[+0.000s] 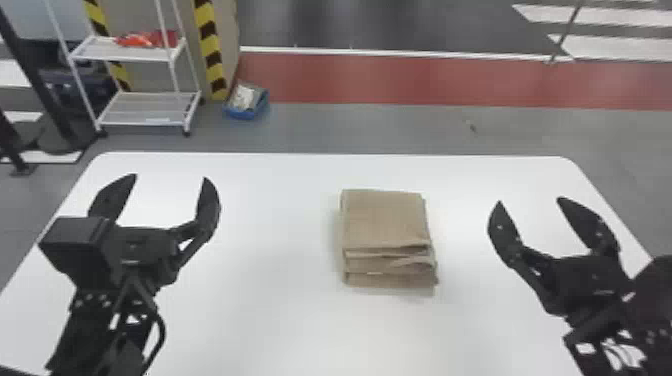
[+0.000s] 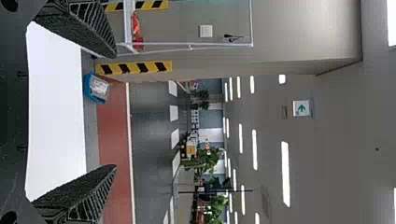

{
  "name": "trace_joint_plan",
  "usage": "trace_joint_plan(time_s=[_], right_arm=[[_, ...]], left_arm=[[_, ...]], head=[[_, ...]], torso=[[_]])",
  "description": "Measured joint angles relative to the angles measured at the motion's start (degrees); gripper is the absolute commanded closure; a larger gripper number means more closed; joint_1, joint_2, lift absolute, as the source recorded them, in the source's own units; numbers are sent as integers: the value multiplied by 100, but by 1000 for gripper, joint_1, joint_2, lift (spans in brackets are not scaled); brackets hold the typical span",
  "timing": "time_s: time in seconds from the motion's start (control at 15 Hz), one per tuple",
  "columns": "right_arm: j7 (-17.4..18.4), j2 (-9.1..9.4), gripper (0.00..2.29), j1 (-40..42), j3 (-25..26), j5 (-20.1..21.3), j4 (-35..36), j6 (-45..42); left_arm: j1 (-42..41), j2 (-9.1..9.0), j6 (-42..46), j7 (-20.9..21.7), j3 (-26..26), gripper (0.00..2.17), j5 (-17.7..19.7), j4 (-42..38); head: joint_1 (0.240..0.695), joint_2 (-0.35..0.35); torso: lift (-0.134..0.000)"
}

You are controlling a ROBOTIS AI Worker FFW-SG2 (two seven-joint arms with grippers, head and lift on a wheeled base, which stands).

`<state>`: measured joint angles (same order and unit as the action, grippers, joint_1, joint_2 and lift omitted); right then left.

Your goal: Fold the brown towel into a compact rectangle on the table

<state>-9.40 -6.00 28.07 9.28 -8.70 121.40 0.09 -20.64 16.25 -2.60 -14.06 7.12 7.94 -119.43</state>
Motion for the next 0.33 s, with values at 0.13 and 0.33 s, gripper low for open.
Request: trace_joint_plan(time_s=[0.13,0.33], right_arm=[[-4,0,124,4,25,-52,-9,-45],[-10,2,124,16,41,-98,-11,-131]], left_arm=[[6,14,0,17,-11,46,52,-1],[9,33,0,52,-27,46,116,-1]], head=[[695,-62],[695,-63]], torso=[[-124],[-124]])
